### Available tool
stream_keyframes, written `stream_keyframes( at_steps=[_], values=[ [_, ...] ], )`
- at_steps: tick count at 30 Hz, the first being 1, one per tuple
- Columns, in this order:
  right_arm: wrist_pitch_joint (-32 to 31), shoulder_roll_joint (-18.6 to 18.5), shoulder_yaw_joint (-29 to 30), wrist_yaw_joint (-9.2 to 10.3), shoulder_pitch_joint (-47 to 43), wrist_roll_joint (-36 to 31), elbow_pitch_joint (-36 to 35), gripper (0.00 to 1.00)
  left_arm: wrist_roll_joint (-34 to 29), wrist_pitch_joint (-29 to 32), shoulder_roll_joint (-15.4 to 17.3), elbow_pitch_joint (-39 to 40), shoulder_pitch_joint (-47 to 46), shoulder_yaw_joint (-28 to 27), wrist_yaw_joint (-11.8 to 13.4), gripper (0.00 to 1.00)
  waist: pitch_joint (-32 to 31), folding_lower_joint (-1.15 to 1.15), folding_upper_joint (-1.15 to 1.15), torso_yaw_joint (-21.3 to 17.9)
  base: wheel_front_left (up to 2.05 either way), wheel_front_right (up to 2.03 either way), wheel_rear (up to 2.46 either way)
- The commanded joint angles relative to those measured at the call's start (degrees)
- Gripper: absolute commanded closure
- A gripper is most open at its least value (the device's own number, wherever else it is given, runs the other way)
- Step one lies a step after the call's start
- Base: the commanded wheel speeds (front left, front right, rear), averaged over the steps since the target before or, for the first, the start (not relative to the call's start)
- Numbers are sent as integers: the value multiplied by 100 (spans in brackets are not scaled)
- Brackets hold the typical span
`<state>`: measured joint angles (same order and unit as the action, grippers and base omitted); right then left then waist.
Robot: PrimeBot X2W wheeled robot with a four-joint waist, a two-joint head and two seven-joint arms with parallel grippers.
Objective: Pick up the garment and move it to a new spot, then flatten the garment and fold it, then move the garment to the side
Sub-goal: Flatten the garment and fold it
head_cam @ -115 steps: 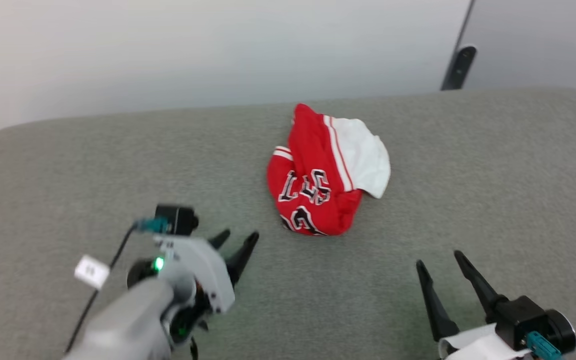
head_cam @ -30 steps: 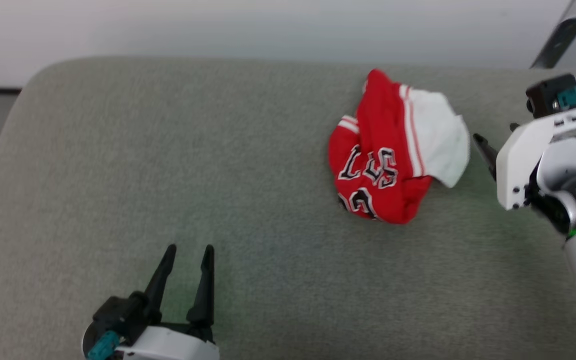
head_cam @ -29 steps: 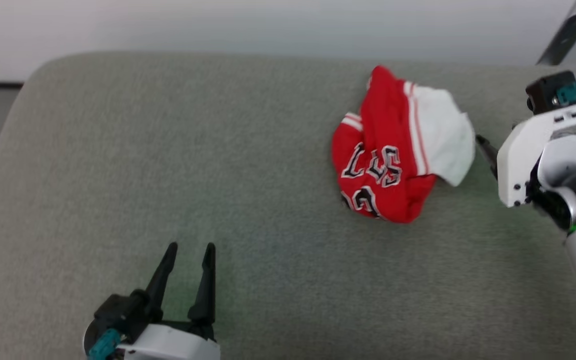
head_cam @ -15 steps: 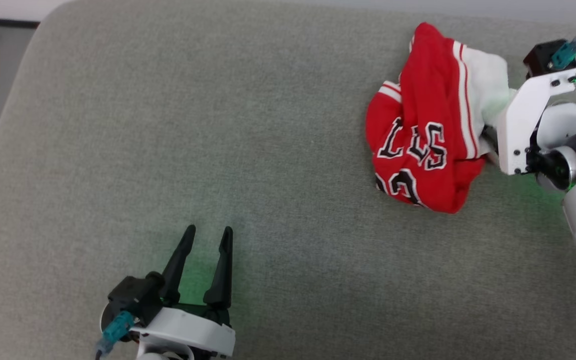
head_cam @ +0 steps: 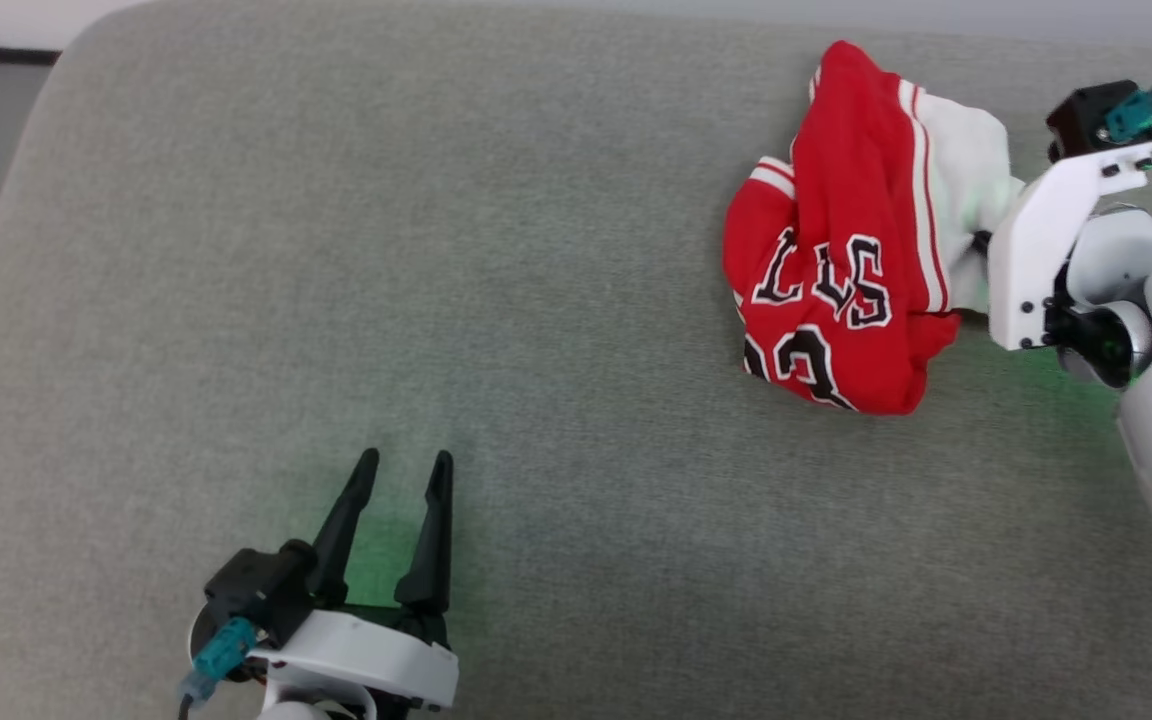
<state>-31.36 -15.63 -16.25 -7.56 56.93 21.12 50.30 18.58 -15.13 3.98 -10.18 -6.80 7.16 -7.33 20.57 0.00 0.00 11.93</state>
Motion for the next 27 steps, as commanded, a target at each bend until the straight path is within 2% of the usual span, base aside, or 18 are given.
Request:
stream_keyframes(
  at_steps=[1, 6, 11, 15, 19, 22, 27],
  values=[
    [50, -125, 38, 14, -137, 39, 36, 100, -10, -2, 35, -4, 6, -26, -25, 0, -75, 0, 0, -100, 0, 0, 0],
    [340, -272, 305, 12, -147, 181, -194, 100, -37, -1, 91, 13, 58, -63, -24, 0, -142, 0, 0, -268, 0, 0, 0],
    [594, -471, 897, 12, -367, 418, -517, 100, -57, -2, 111, 30, 60, -95, -21, 0, -156, 0, 0, -381, 0, 0, 0],
    [624, -656, 1393, 11, -714, 499, -721, 100, -74, -1, 120, 27, 81, -84, -21, 0, -132, 0, 0, -433, 0, 0, 0],
    [529, -791, 1773, 12, -1139, 284, -760, 100, -68, -2, 137, 8, 62, -68, -21, 0, -88, 0, 0, -454, 0, 0, 0],
    [586, -791, 2056, 12, -1357, 21, -704, 100, -80, -2, 136, -13, 19, -44, -21, 0, -54, 0, 0, -460, 0, 0, 0],
    [622, -561, 2463, 12, -1504, -295, -698, 100, -71, -2, 174, -50, -62, -21, -21, 0, -61, 0, 0, -458, 0, 0, 0]
  ],
)
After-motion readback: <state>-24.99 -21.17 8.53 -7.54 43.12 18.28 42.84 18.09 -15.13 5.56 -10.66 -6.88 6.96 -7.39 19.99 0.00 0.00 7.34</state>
